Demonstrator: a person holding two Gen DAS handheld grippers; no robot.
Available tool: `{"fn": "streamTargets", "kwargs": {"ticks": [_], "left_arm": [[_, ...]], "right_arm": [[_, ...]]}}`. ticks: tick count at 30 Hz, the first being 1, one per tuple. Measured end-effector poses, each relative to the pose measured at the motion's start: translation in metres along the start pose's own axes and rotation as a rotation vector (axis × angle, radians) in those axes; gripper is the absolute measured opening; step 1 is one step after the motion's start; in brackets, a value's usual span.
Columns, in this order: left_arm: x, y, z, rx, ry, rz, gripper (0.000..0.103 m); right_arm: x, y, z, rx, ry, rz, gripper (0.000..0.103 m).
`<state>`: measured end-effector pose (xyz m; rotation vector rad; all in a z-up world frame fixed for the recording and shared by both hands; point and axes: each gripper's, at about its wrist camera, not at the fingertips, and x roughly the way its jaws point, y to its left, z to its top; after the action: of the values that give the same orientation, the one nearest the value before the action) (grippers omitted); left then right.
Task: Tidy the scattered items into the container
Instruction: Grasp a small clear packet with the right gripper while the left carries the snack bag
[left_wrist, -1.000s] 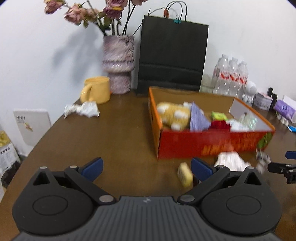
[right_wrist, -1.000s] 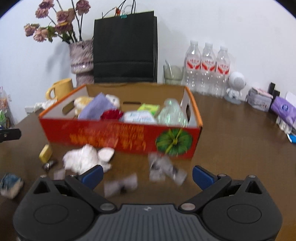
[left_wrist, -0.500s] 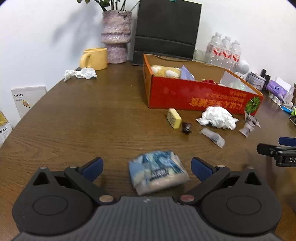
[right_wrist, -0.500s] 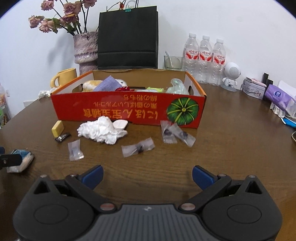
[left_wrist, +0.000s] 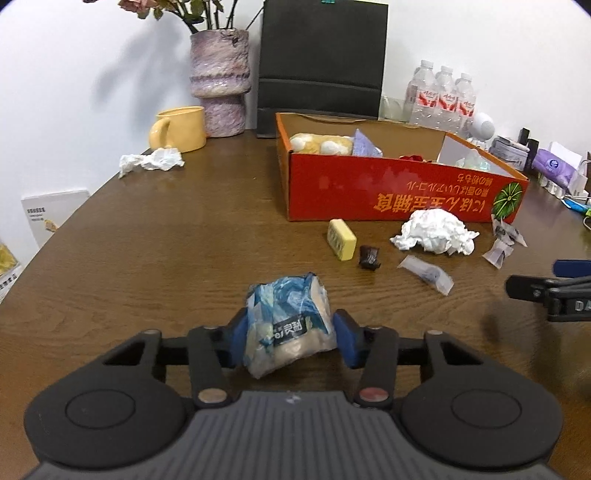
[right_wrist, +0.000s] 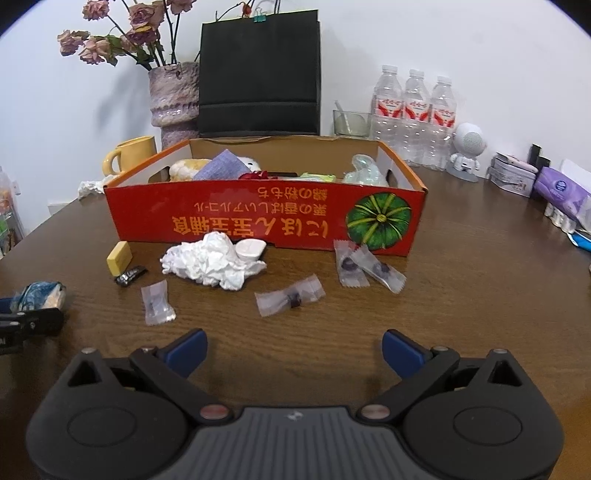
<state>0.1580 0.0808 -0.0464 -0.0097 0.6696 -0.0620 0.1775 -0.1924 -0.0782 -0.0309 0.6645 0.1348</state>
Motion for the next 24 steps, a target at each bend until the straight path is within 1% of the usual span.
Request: {"fn": "streamTargets", "kwargs": {"ticks": [5, 7, 9, 10, 11, 12, 13, 16, 17, 22, 24], "left_arm": [[0.013, 0.0, 0.011, -0.002, 0.0, -0.014, 0.049], [0.017, -0.001, 0.013, 0.002, -0.001, -0.016, 0.05], [0.02, -0.002, 0.015, 0.006, -0.002, -0.017, 0.051], [0.021, -0.002, 0.015, 0.007, -0.003, -0.019, 0.051], [0.022, -0.001, 0.016, 0.006, -0.003, -0.019, 0.051], [0.022, -0.001, 0.016, 0.004, -0.003, -0.02, 0.051], [0.022, 0.0, 0.016, 0.002, -0.004, -0.02, 0.051], [0.022, 0.0, 0.016, 0.003, -0.003, -0.023, 0.051], [0.022, 0.0, 0.016, 0.004, -0.004, -0.023, 0.051], [0.021, 0.0, 0.016, 0.0, -0.012, -0.027, 0.05], [0.017, 0.0, 0.015, 0.0, -0.024, -0.028, 0.049]], "right_arm": [[0.024, 0.0, 0.015, -0.016, 0.006, 0.007, 0.091], [0.034, -0.002, 0.021, -0.018, 0.014, 0.009, 0.083], [0.043, -0.003, 0.025, -0.016, 0.028, 0.022, 0.069], [0.044, -0.005, 0.025, -0.011, 0.022, 0.035, 0.063], [0.044, -0.005, 0.025, -0.017, 0.015, 0.037, 0.045], [0.043, -0.004, 0.025, -0.022, 0.01, 0.042, 0.034], [0.042, -0.004, 0.025, -0.022, 0.006, 0.049, 0.033], [0.036, -0.004, 0.024, -0.034, -0.003, 0.048, 0.026], [0.034, -0.005, 0.024, -0.031, -0.01, 0.051, 0.018], [0.028, -0.008, 0.023, -0.016, -0.028, 0.061, 0.015], [0.024, -0.01, 0.023, -0.001, -0.042, 0.071, 0.011]]}}
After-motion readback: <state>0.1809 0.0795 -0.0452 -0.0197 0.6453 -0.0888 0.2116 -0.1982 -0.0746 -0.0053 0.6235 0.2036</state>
